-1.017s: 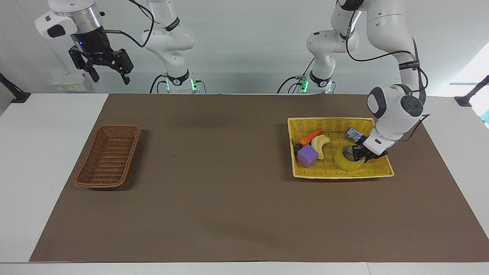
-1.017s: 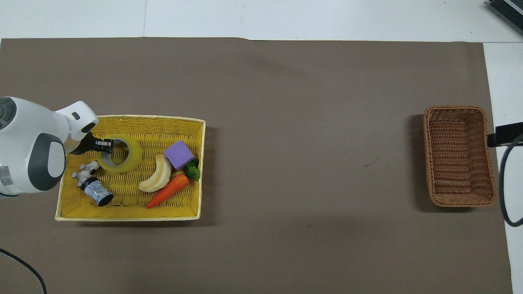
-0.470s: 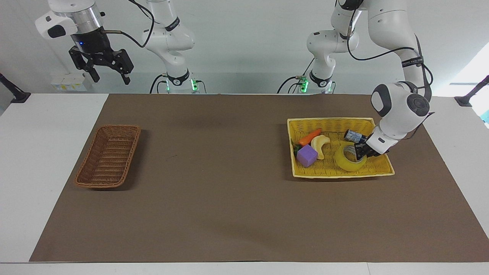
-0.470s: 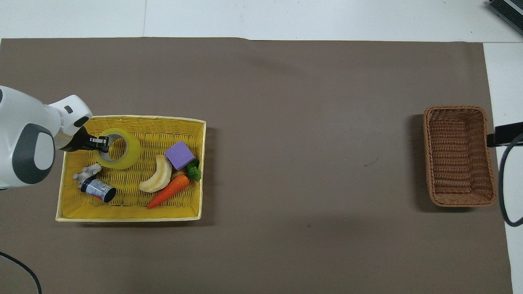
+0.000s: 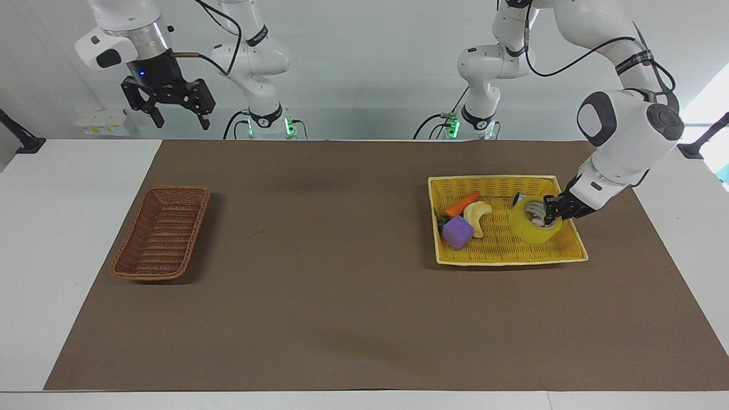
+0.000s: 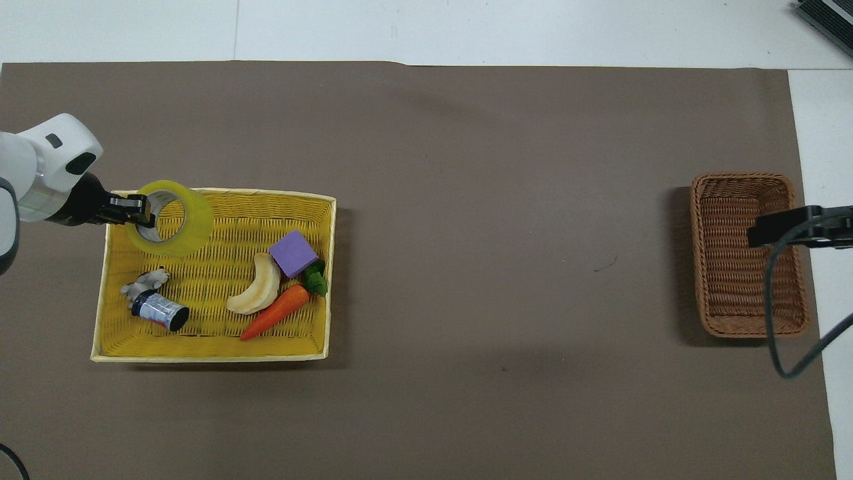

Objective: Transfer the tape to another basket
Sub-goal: 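Lift the tape with the left gripper while the right gripper approaches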

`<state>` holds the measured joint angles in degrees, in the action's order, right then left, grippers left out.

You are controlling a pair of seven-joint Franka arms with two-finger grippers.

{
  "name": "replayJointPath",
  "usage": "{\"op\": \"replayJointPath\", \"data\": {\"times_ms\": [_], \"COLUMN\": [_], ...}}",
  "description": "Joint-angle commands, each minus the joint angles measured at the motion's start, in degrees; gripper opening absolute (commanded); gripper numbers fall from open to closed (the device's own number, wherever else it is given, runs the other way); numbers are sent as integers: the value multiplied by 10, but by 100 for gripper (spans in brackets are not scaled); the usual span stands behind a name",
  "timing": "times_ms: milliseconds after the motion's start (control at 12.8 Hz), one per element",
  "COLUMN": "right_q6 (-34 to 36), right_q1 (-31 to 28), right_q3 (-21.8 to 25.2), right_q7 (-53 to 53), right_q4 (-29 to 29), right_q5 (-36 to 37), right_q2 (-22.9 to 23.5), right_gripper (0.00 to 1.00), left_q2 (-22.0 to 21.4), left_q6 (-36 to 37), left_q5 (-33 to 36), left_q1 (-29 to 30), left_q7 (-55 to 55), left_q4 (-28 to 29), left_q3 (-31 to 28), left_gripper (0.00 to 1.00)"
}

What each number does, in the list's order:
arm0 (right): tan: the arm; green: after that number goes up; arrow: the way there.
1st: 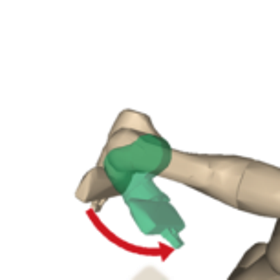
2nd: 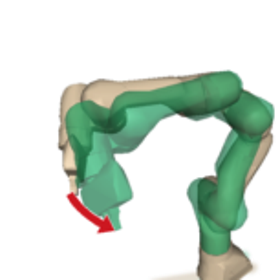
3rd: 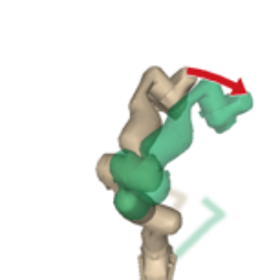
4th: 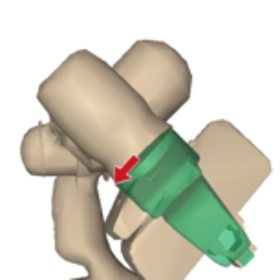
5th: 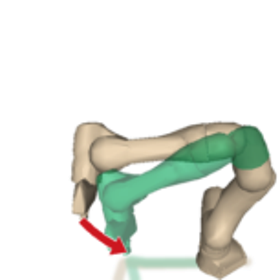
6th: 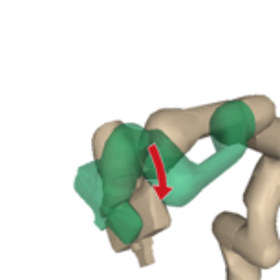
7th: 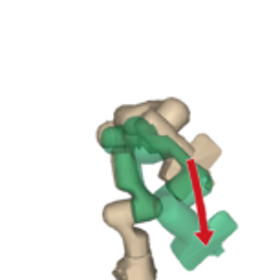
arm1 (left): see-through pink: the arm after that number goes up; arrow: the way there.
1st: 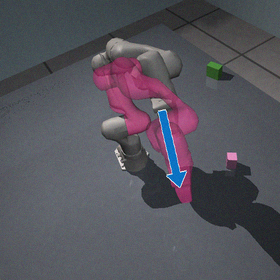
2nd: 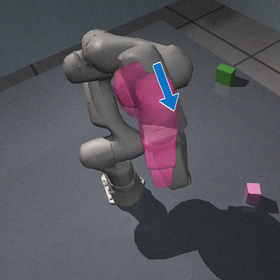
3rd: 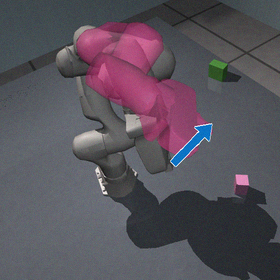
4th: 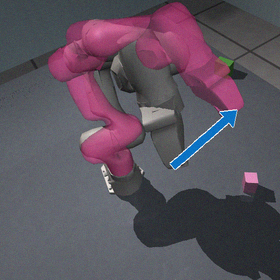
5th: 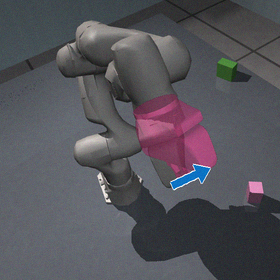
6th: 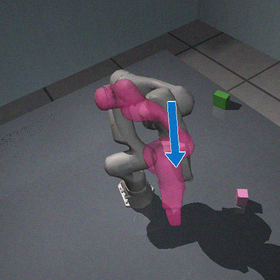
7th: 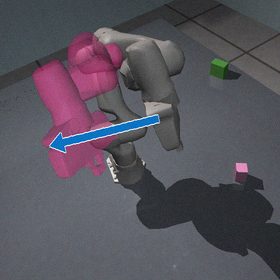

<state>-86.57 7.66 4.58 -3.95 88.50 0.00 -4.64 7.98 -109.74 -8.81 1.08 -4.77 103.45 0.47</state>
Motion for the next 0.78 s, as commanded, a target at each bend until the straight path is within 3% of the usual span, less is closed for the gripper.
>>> {"op": "replayJointPath", "data": {"times_ms": [0, 548, 704], "right_q6": [-31, -33, -88], "right_q1": [7, 37, 45], "right_q3": [-1, -4, -5], "right_q7": [3, 2, -6], "right_q4": [35, 59, 82], "right_q5": [-37, -98, -123], "right_q2": [-20, -18, -9], "right_gripper": [100, 100, 100], "left_q2": [-2, -9, -12], "left_q6": [24, 4, -19], "left_q5": [-28, -74, -84], "left_q1": [-19, -155, -194], "left_q7": [76, 322, 364], "left_q4": [-24, -21, -18], "left_q3": [16, 46, 47], "left_gripper": [0, 0, 0]}}
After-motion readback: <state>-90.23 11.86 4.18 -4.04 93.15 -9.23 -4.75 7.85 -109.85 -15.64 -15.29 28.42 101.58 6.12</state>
